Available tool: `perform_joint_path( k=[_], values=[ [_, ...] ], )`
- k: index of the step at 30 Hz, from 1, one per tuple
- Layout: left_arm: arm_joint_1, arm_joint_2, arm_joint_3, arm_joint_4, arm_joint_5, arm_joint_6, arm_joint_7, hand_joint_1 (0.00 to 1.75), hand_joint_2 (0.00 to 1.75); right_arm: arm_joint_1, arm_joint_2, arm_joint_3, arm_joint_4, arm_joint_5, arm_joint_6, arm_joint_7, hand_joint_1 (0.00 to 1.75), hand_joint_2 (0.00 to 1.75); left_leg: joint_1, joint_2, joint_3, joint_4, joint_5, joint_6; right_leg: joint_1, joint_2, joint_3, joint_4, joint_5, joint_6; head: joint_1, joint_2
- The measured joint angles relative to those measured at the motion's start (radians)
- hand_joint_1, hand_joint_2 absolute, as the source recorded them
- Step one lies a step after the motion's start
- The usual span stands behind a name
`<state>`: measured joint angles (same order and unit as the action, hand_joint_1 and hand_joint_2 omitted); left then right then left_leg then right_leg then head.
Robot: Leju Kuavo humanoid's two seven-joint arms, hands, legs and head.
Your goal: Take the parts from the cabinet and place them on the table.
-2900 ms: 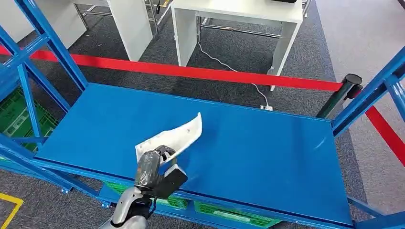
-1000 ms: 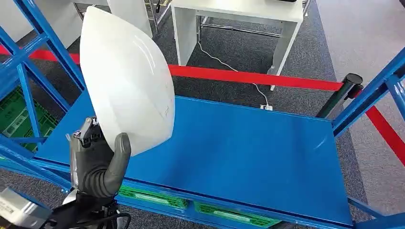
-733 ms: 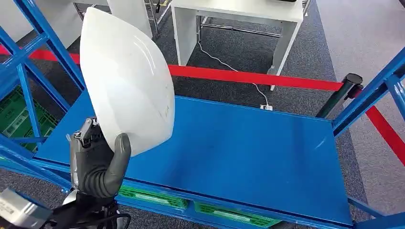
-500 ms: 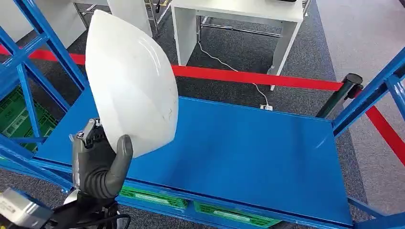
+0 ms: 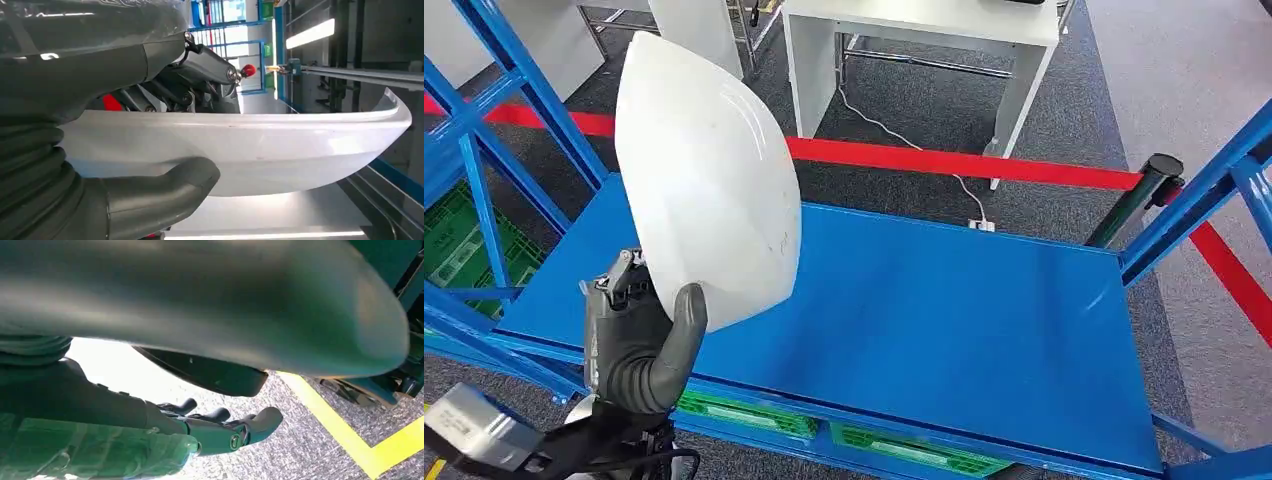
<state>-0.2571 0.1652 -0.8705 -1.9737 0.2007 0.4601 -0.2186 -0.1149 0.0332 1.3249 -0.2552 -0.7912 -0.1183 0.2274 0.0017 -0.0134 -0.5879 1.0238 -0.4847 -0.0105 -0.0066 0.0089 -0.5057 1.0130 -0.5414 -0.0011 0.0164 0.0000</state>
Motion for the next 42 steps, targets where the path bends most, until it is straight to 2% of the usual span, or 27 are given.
perform_joint_path(
  k=[15, 19, 22, 23, 24, 25, 27, 28, 29, 30, 31, 32, 33, 34, 35, 36, 38, 39, 40, 42],
  values=[
    [0.007, 0.0, 0.006, 0.011, 0.024, -0.008, -0.011, 1.75, 1.75, 0.0, 0.0, 0.0, 0.0, 0.0, 0.0, 0.004, 0.0, 0.0, -0.002, 0.0, 0.0, 0.003, -0.002, 0.003, -0.003, 0.0, 0.0, -0.001, 0.0, 0.001, 0.0, 0.0],
    [0.009, 0.003, 0.006, 0.011, 0.032, -0.011, -0.016, 1.75, 1.75, 0.0, 0.0, 0.0, 0.0, 0.0, -0.003, 0.009, 0.0, 0.0, -0.006, 0.0, -0.001, 0.007, -0.006, 0.01, -0.005, 0.0, 0.001, -0.001, -0.001, 0.007, 0.0, 0.0],
    [0.01, 0.004, 0.007, 0.011, 0.034, -0.012, -0.022, 1.75, 1.75, 0.0, 0.0, 0.0, 0.0, 0.0, -0.003, 0.009, 0.0, 0.0, -0.009, 0.0, 0.0, 0.009, -0.008, 0.018, -0.009, 0.001, 0.005, -0.008, 0.0, 0.016, 0.0, 0.0],
    [0.01, 0.004, 0.007, 0.011, 0.035, -0.013, -0.024, 1.75, 1.75, -0.001, 0.0, 0.0, 0.0, 0.0, -0.004, 0.009, 0.0, 0.0, -0.003, 0.001, 0.003, -0.005, -0.001, 0.025, -0.005, 0.001, 0.01, -0.011, 0.001, 0.021, -0.001, 0.0],
    [0.01, 0.004, 0.007, 0.011, 0.036, -0.013, -0.026, 1.75, 1.75, -0.001, 0.0, 0.0, 0.0, 0.0, -0.006, 0.01, 0.0, 0.0, 0.006, 0.005, 0.008, -0.016, 0.006, 0.025, -0.005, -0.001, 0.009, -0.004, -0.01, 0.024, 0.0, 0.0],
    [0.01, 0.004, 0.007, 0.011, 0.04, -0.014, -0.028, 1.75, 1.75, -0.002, 0.0, 0.0, 0.0, 0.0, -0.006, 0.01, 0.0, 0.0, 0.008, 0.005, 0.007, -0.019, 0.008, 0.029, -0.003, -0.003, -0.008, 0.026, -0.034, 0.027, 0.003, 0.0],
    [0.013, 0.004, 0.007, 0.012, 0.045, -0.017, -0.031, 1.75, 1.75, -0.002, -0.001, 0.0, 0.0, 0.0, -0.01, 0.01, 0.0, 0.0, 0.011, 0.007, 0.002, -0.019, 0.009, 0.03, -0.009, -0.003, -0.087, 0.184, -0.113, 0.033, 0.008, 0.0],
    [0.015, 0.004, 0.007, 0.012, 0.046, -0.018, -0.032, 1.75, 1.75, 0.0, -0.001, 0.0, 0.0, 0.0, -0.011, 0.01, 0.0, 0.0, 0.012, 0.008, 0.001, -0.018, 0.009, 0.03, -0.011, -0.003, -0.123, 0.254, -0.135, 0.036, 0.008, 0.0],
    [0.016, 0.004, 0.007, 0.014, 0.048, -0.018, -0.034, 1.75, 1.75, 0.001, -0.002, 0.0, 0.0, 0.0, -0.011, 0.011, 0.0, 0.0, 0.013, 0.008, 0.0, -0.017, 0.009, 0.029, -0.013, -0.003, -0.145, 0.292, -0.133, 0.04, 0.009, 0.0],
    [0.017, 0.004, 0.007, 0.016, 0.049, -0.018, -0.034, 1.75, 1.75, 0.001, -0.003, 0.0, 0.0, 0.0, -0.012, 0.012, 0.0, 0.0, 0.015, 0.008, 0.001, -0.015, 0.008, 0.027, -0.015, -0.003, -0.143, 0.277, -0.107, 0.042, 0.008, 0.0],
    [0.018, 0.004, 0.007, 0.017, 0.049, -0.018, -0.034, 1.75, 1.75, 0.0, -0.004, 0.0, 0.0, 0.0, -0.012, 0.012, 0.0, 0.0, 0.019, 0.008, 0.001, -0.012, 0.007, 0.023, -0.017, -0.003, -0.124, 0.225, -0.064, 0.045, 0.009, 0.0],
    [0.018, 0.004, 0.007, 0.019, 0.049, -0.018, -0.035, 1.75, 1.75, -0.001, -0.005, 0.0, 0.0, 0.0, -0.013, 0.012, 0.0, 0.0, 0.024, 0.007, 0.001, -0.006, 0.003, 0.016, -0.02, -0.004, -0.087, 0.133, -0.005, 0.049, 0.008, 0.0],
    [0.018, 0.004, 0.007, 0.019, 0.05, -0.018, -0.036, 1.75, 1.75, -0.002, -0.006, 0.0, 0.0, 0.0, -0.013, 0.012, 0.0, 0.0, 0.029, 0.007, 0.0, 0.003, -0.002, 0.006, -0.023, -0.003, -0.05, 0.044, 0.04, 0.054, 0.009, 0.0],
    [0.019, 0.004, 0.008, 0.02, 0.05, -0.018, -0.038, 1.75, 1.75, -0.002, -0.003, 0.0, 0.0, 0.0, -0.014, 0.012, 0.0, 0.0, 0.024, 0.006, -0.004, 0.01, -0.004, -0.005, -0.015, 0.0, -0.043, 0.03, 0.02, 0.055, 0.013, 0.0],
    [0.02, 0.004, 0.008, 0.02, 0.051, -0.018, -0.039, 1.75, 1.75, -0.002, -0.003, 0.0, 0.0, 0.0, -0.014, 0.012, 0.0, 0.0, 0.022, 0.004, -0.009, 0.016, -0.003, -0.012, -0.016, 0.004, -0.044, 0.024, 0.026, 0.033, 0.016, 0.0],
    [0.02, 0.004, 0.008, 0.02, 0.051, -0.019, -0.039, 1.75, 1.75, -0.002, -0.005, 0.0, 0.0, 0.0, -0.015, 0.013, 0.0, 0.0, 0.022, 0.005, -0.009, 0.014, 0.001, -0.017, -0.015, 0.004, -0.049, 0.027, 0.028, 0.027, 0.008, 0.0],
    [0.021, 0.004, 0.008, 0.02, 0.051, -0.019, -0.039, 1.75, 1.75, 0.002, -0.005, 0.0, 0.0, 0.0, -0.014, 0.014, 0.0, 0.0, 0.025, 0.005, -0.009, 0.01, 0.009, -0.029, -0.012, 0.004, -0.054, 0.033, 0.033, 0.011, 0.007, 0.0],
    [0.022, 0.005, 0.008, 0.021, 0.051, -0.019, -0.04, 1.75, 1.75, 0.0, -0.005, 0.0, 0.0, 0.0, -0.014, 0.015, 0.0, 0.0, 0.028, 0.005, -0.012, 0.015, -0.002, -0.032, -0.017, 0.0, -0.059, 0.028, 0.041, -0.002, 0.007, 0.0],
    [0.022, 0.005, 0.01, 0.021, 0.051, -0.019, -0.04, 1.75, 1.75, -0.002, -0.005, 0.0, 0.0, 0.0, -0.014, 0.015, 0.0, 0.0, 0.027, 0.007, -0.019, 0.038, -0.035, -0.034, -0.016, -0.001, -0.064, 0.028, 0.045, -0.009, 0.002, 0.0],
    [0.022, 0.005, 0.012, 0.021, 0.052, -0.019, -0.042, 1.75, 1.75, -0.004, -0.005, 0.0, 0.0, 0.0, -0.014, 0.015, 0.0, 0.0, 0.026, 0.007, -0.066, 0.178, -0.132, -0.037, -0.011, -0.005, -0.08, 0.029, 0.055, -0.021, -0.006, 0.0]
  ],
)
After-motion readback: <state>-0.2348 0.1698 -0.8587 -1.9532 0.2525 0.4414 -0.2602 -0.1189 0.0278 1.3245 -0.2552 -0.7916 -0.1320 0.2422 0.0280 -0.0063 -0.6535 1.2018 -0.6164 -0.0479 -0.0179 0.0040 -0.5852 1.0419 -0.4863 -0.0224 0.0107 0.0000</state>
